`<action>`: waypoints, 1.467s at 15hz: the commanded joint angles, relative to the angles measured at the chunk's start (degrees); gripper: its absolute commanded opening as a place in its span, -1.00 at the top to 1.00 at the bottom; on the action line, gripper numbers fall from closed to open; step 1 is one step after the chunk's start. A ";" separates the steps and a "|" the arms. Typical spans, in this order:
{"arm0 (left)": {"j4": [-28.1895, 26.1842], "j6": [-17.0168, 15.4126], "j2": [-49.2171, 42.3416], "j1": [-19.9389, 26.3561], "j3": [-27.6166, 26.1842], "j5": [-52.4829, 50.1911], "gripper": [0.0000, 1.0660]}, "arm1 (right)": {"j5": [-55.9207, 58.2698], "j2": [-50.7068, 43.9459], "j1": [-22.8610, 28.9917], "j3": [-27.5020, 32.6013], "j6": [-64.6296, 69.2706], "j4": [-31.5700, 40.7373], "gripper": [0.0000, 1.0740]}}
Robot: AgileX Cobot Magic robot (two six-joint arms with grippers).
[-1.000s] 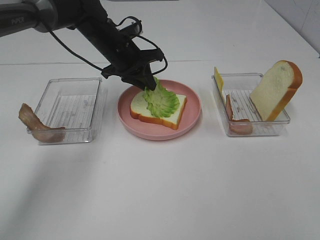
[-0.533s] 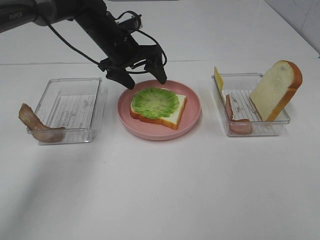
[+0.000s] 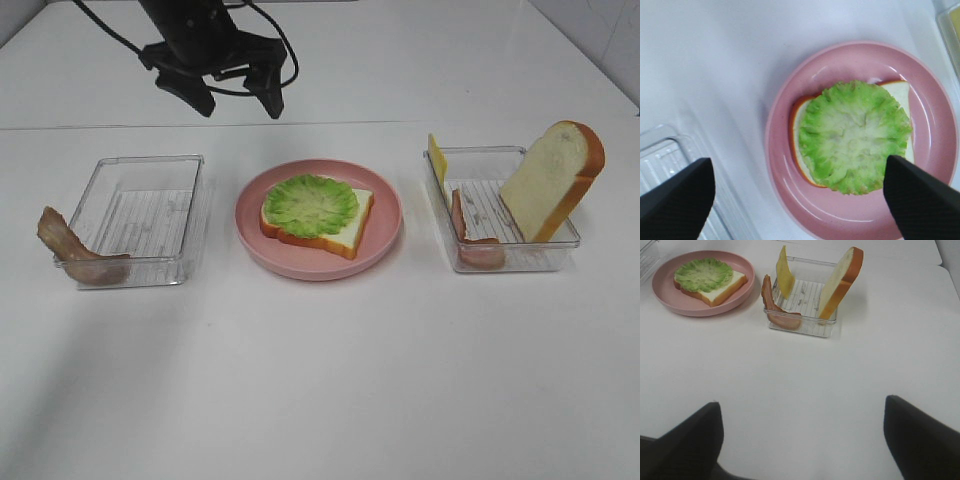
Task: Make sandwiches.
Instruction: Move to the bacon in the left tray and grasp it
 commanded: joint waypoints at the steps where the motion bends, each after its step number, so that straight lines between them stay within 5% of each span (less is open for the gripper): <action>1: 2.29 -0.63 -4.41 1.15 -0.17 3.15 -0.58 | -0.46 -1.15 -0.34 0.00 -0.34 0.06 -0.43; 5: 3.67 -0.63 -11.52 4.18 4.98 3.15 -0.58 | -0.46 -1.15 -0.34 0.00 -0.34 0.06 -0.43; 10: 6.47 -2.18 -22.92 10.43 19.08 3.15 -0.53 | -0.46 -1.15 -0.34 0.00 -0.34 0.06 -0.43; 16: 10.66 -5.10 -33.12 11.40 37.41 3.15 -0.53 | -0.46 -1.15 -0.34 0.00 -0.34 0.00 -0.43; 22: 12.20 -6.65 -34.49 12.49 49.22 1.66 -0.53 | -0.46 -1.15 -0.34 0.00 -0.34 0.00 -0.43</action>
